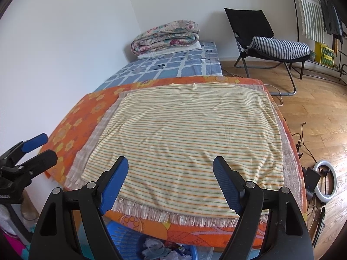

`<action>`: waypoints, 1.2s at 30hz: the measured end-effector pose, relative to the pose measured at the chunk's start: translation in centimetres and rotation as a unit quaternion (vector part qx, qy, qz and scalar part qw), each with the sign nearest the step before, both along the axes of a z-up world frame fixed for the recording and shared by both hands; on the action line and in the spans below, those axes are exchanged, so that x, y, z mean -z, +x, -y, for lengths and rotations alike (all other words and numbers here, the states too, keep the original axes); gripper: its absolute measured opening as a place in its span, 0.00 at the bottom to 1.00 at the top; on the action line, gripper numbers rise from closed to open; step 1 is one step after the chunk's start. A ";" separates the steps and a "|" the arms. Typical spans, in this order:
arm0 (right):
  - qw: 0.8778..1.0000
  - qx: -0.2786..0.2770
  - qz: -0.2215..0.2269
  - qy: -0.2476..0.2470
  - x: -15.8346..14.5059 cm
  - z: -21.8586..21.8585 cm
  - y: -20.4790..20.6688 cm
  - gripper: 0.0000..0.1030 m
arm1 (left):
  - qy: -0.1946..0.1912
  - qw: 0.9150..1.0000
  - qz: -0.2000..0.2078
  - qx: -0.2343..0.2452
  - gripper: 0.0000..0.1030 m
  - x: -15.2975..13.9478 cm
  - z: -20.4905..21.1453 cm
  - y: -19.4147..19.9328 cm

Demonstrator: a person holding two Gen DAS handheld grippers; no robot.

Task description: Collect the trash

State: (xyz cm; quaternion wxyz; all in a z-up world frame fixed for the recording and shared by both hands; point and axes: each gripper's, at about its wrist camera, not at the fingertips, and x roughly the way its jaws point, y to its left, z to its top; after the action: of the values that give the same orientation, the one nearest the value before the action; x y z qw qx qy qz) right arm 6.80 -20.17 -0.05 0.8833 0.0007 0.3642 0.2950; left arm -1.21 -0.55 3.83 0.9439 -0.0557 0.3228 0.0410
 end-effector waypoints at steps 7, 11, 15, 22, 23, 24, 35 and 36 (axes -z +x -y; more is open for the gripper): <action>1.000 0.000 -0.005 -0.001 0.3 0.0 0.1 0.78 | -0.001 1.000 0.000 0.000 1.00 0.0 0.1 -0.1; 1.000 -0.001 -0.004 -0.003 0.3 -0.2 0.1 0.78 | 0.001 1.000 0.000 0.000 1.00 0.0 0.2 -0.2; 1.000 -0.003 -0.005 -0.004 0.4 -0.3 0.0 0.78 | -0.001 1.000 0.000 0.000 1.00 0.0 0.1 -0.1; 1.000 -0.001 -0.011 -0.002 0.6 -0.2 0.1 0.78 | -0.001 1.000 -0.002 0.001 1.00 0.1 0.3 -0.2; 1.000 -0.001 -0.013 0.000 0.6 -0.2 0.1 0.78 | -0.002 1.000 -0.003 0.001 1.00 0.2 0.3 -0.2; 1.000 -0.002 -0.015 0.000 0.7 -0.2 0.1 0.78 | -0.002 1.000 -0.003 0.001 1.00 0.1 0.3 -0.2; 1.000 -0.004 -0.016 -0.002 0.8 -0.3 0.2 0.78 | -0.005 1.000 -0.009 -0.005 1.00 0.6 0.1 -0.2; 1.000 -0.004 -0.016 -0.002 0.8 -0.3 0.2 0.78 | -0.004 1.000 -0.010 -0.006 1.00 0.6 0.1 -0.2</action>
State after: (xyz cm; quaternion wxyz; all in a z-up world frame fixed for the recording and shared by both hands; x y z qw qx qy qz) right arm 6.96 -19.92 -0.89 0.8763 0.0019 0.3788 0.2976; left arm -1.40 -0.70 3.24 0.9402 -0.0612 0.3318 0.0459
